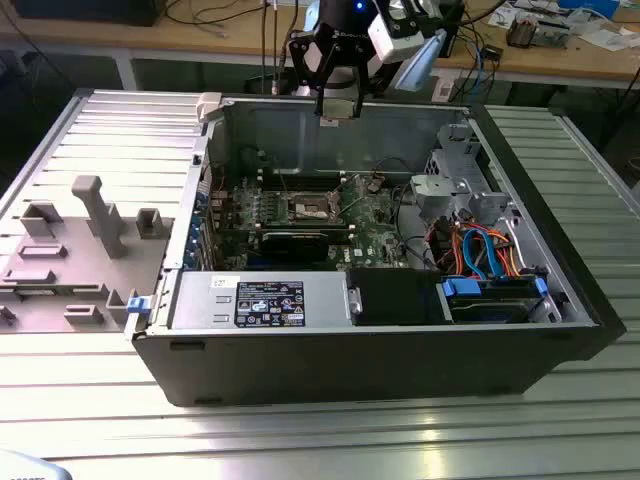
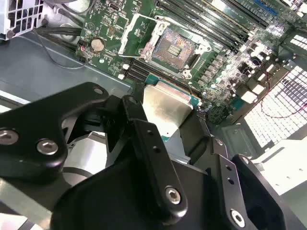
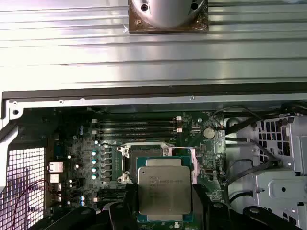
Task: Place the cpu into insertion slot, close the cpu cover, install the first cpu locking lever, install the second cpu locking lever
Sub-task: 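Place the cpu into insertion slot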
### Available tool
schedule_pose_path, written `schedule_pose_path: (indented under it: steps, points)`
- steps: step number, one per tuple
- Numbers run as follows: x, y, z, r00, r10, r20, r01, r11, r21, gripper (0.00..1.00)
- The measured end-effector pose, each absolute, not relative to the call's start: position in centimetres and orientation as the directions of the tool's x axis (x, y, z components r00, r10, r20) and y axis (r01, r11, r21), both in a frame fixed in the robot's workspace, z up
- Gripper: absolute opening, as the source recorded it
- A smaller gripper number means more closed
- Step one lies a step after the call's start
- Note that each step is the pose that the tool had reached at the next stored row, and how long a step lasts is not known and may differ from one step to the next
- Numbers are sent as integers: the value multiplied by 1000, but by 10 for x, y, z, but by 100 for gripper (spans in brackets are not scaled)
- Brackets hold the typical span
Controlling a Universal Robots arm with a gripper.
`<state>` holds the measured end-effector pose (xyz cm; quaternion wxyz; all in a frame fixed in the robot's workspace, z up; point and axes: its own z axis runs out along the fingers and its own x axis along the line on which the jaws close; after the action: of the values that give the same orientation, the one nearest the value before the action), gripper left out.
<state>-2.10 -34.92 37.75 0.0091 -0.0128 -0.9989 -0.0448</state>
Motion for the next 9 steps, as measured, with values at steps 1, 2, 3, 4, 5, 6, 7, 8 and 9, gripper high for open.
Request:
schedule_pose_path:
  steps: [1,2,3,4,5,6,7,8,9]
  points:
    - [-21,-349,377,-1000,25,19,26,996,89,54]
    - [-21,-349,377,-1000,25,19,26,996,89,54]
    - [-21,-349,377,-1000,25,19,26,996,89,54]
    - [-21,-349,377,-1000,25,19,26,996,89,54]
    - [-21,-349,377,-1000,25,19,26,996,89,54]
    - [-21,-349,375,-1000,25,19,26,996,89,54]
    - [-21,-349,374,-1000,25,19,26,996,89,54]
    - [-21,-349,374,-1000,25,19,26,996,89,54]
    - [-21,-349,374,-1000,25,19,26,996,89,54]
